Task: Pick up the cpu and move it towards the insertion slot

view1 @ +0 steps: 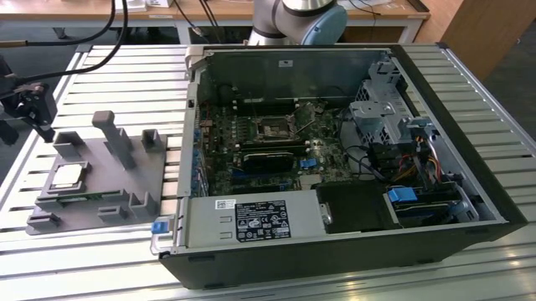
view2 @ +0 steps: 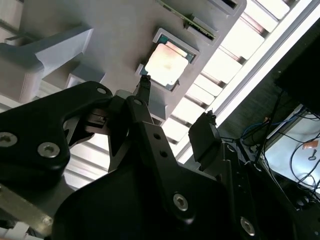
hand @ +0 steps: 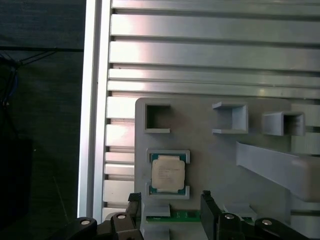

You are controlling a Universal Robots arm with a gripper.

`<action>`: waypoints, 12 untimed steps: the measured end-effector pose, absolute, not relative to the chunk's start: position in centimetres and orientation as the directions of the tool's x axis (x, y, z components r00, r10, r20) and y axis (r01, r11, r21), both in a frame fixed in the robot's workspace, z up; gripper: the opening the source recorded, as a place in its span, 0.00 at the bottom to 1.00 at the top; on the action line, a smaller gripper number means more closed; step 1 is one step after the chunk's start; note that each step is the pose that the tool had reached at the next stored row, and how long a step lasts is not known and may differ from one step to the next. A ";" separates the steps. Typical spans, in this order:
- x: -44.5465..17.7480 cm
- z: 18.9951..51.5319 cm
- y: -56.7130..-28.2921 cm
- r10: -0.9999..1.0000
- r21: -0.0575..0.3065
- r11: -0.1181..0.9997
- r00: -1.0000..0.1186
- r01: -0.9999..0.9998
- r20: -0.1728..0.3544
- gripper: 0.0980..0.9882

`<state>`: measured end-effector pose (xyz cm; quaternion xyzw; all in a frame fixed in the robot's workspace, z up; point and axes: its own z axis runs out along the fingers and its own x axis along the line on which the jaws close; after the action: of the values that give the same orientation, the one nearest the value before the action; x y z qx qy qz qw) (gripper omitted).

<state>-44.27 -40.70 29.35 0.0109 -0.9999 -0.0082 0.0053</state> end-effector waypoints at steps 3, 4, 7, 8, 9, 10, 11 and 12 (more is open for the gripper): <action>-44.3 29.2 -40.7 -0.022 0.017 1.000 -1.000 -0.022 0.010 0.55; -44.3 29.1 -40.7 -0.022 0.017 1.000 -1.000 -0.022 0.010 0.55; -44.3 28.9 -40.7 -0.022 0.017 1.000 -1.000 -0.022 0.010 0.55; -44.3 28.9 -40.7 -0.022 0.017 1.000 -1.000 -0.022 0.010 0.55; -44.3 28.8 -40.7 -0.022 0.017 1.000 -1.000 -0.022 0.010 0.55; -44.3 28.7 -40.7 -0.022 0.017 1.000 -1.000 -0.022 0.010 0.55; -44.3 28.7 -40.7 -0.022 0.017 1.000 -1.000 -0.022 0.010 0.55; -44.3 28.6 -40.7 -0.022 0.017 1.000 -1.000 -0.022 0.010 0.55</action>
<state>-44.28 -40.69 28.62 0.0109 -0.9999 -0.0082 0.0053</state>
